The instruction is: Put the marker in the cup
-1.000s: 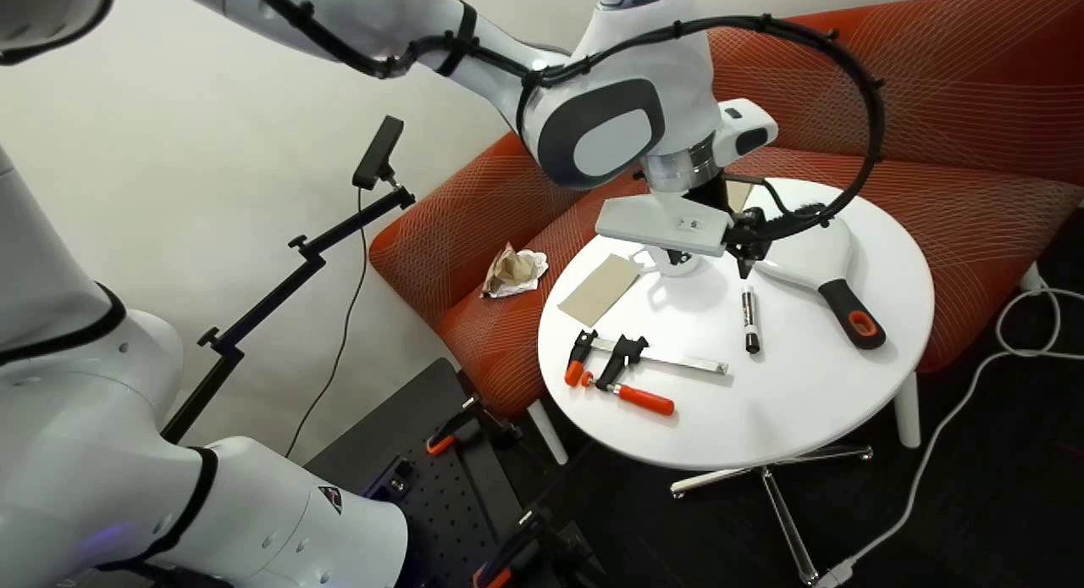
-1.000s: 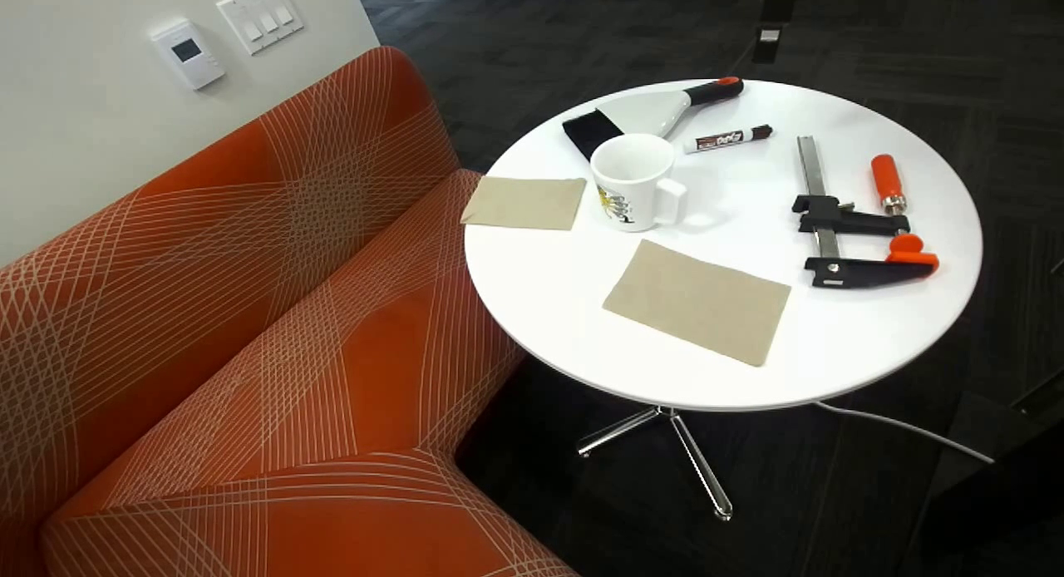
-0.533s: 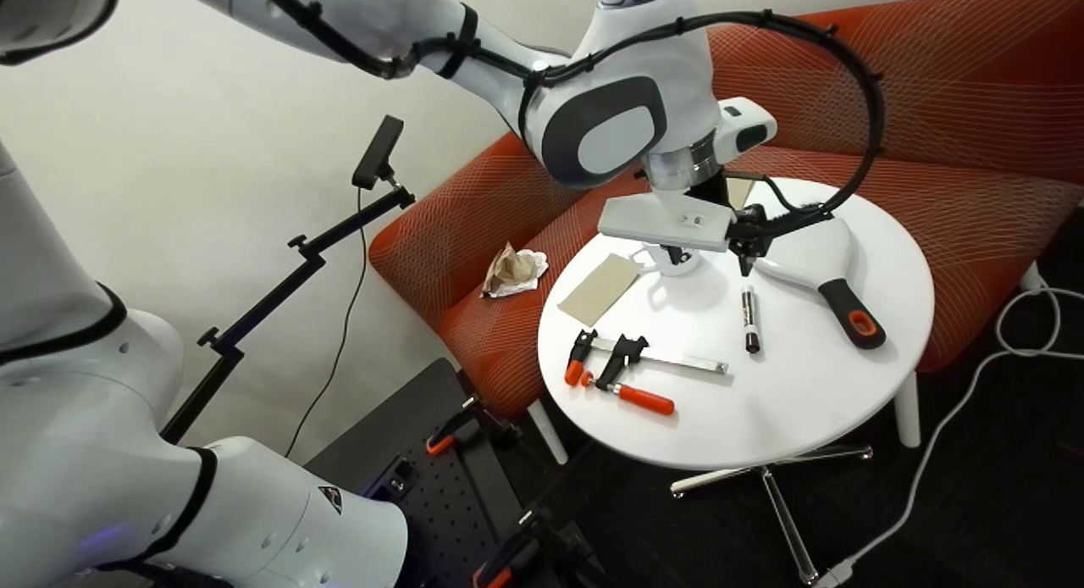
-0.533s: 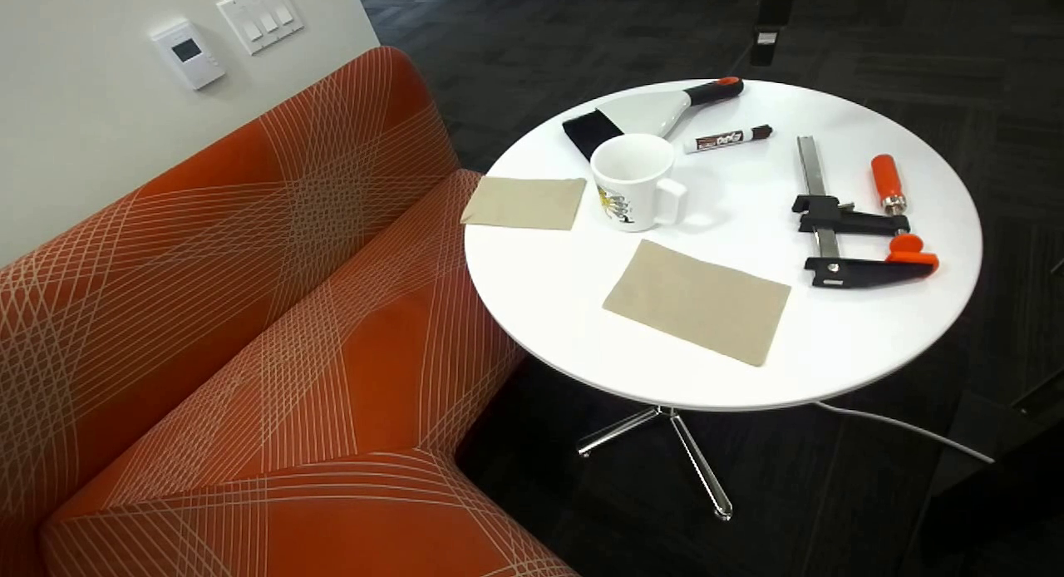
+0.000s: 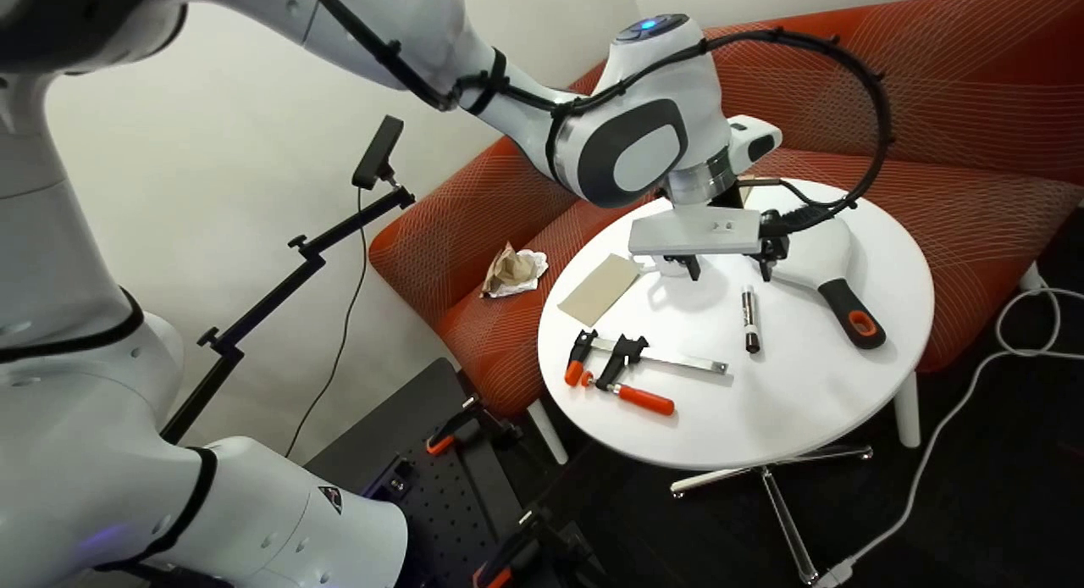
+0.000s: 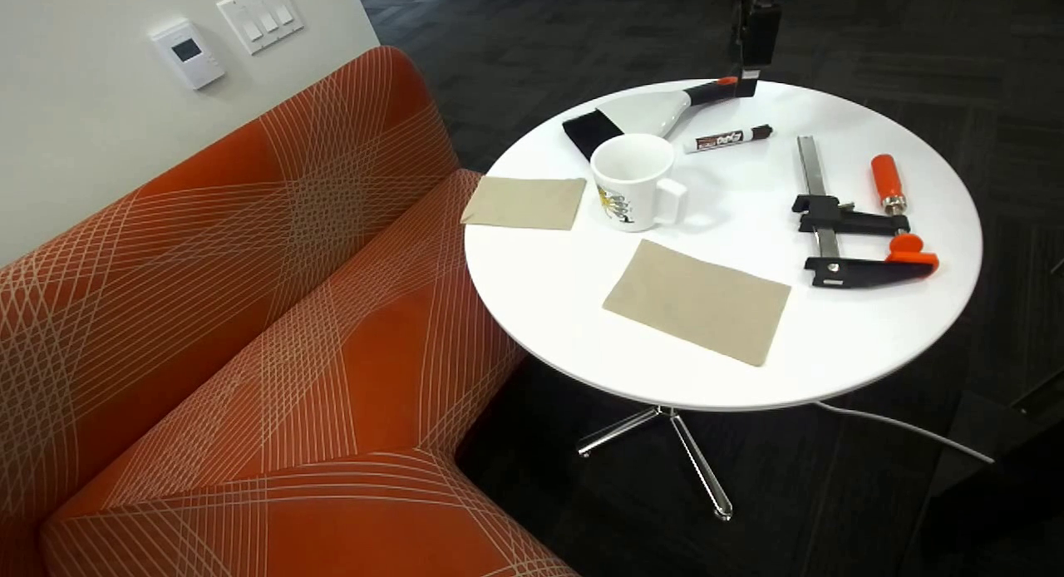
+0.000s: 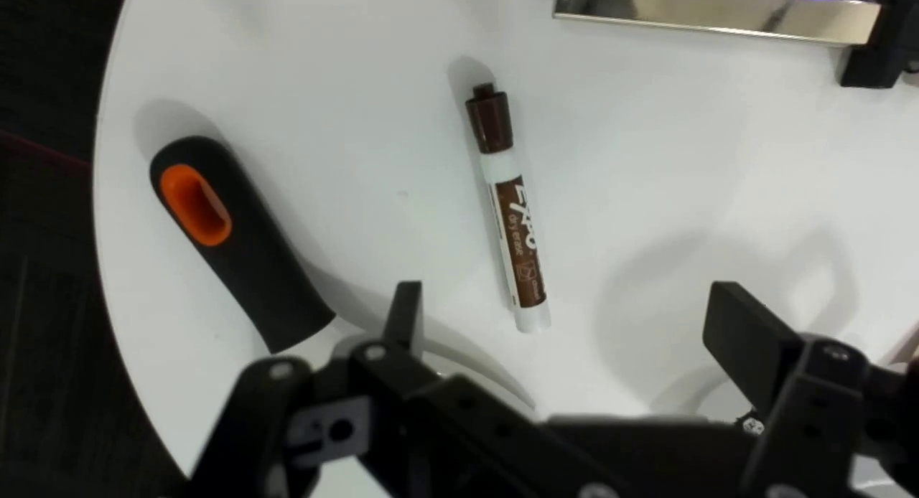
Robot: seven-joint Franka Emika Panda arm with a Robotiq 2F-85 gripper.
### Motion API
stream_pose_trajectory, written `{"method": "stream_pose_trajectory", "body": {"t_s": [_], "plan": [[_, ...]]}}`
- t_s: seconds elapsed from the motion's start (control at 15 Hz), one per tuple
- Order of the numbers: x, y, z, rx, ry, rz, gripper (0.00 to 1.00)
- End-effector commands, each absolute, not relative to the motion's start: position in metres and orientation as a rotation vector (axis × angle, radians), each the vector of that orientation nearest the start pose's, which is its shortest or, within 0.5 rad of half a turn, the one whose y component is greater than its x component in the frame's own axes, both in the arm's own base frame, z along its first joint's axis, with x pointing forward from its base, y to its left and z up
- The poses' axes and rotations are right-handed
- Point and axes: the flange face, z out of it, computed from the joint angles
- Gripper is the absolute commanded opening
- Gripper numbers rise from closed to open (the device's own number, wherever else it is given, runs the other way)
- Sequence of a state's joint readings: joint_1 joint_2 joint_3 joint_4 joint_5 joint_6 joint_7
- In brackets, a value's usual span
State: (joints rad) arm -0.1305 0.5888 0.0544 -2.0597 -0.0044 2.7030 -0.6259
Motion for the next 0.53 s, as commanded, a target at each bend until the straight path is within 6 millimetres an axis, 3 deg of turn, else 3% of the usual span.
{"method": "stream_pose_trajectory", "body": {"t_s": [0.0,0.47], "plan": [[0.608,-0.041,0.132,-2.969,-0.939,-0.126,1.0],[0.623,-0.037,0.101,-2.919,-1.041,-0.086,1.0]]}}
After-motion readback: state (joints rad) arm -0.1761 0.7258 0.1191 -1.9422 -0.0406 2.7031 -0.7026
